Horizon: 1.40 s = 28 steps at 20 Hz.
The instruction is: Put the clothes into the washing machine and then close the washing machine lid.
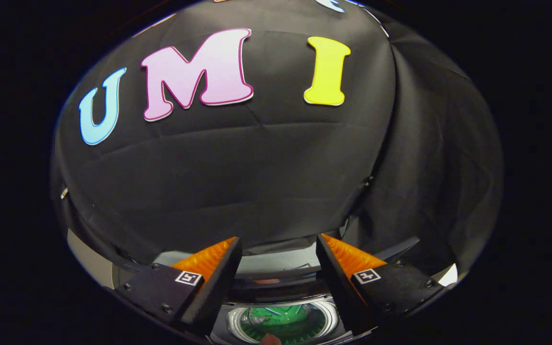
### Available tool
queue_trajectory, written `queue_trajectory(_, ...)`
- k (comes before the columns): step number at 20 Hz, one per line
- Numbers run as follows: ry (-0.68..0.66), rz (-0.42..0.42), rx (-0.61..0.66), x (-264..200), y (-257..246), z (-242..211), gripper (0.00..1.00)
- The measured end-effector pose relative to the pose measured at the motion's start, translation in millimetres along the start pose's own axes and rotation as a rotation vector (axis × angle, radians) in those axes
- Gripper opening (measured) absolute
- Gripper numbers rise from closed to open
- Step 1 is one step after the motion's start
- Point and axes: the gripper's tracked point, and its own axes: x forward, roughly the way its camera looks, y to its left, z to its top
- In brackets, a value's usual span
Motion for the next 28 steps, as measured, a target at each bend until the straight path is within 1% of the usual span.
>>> queue_trajectory(2, -0.015, -0.009, -0.066, -0.4, -0.3, -1.2, 0.98)
queue_trajectory(5, -0.065, 0.008, -0.029, -10.4, -1.3, -4.6, 0.99)
queue_trajectory(8, -0.095, 0.011, -0.034, -31.5, -6.0, -16.2, 1.0)
queue_trajectory(12, -0.099, 0.014, -0.036, -57.4, -8.9, -35.0, 1.0)
queue_trajectory(17, -0.052, 0.003, -0.043, -81.8, -14.2, -61.7, 1.0)
queue_trajectory(20, -0.007, 0.011, -0.037, -83.4, -13.9, -78.8, 0.99)
queue_trajectory(22, 0.059, 0.028, -0.034, -89.0, -10.8, -105.6, 0.98)
queue_trajectory(28, 0.149, 0.029, -0.002, -100.6, -17.0, -167.0, 0.98)
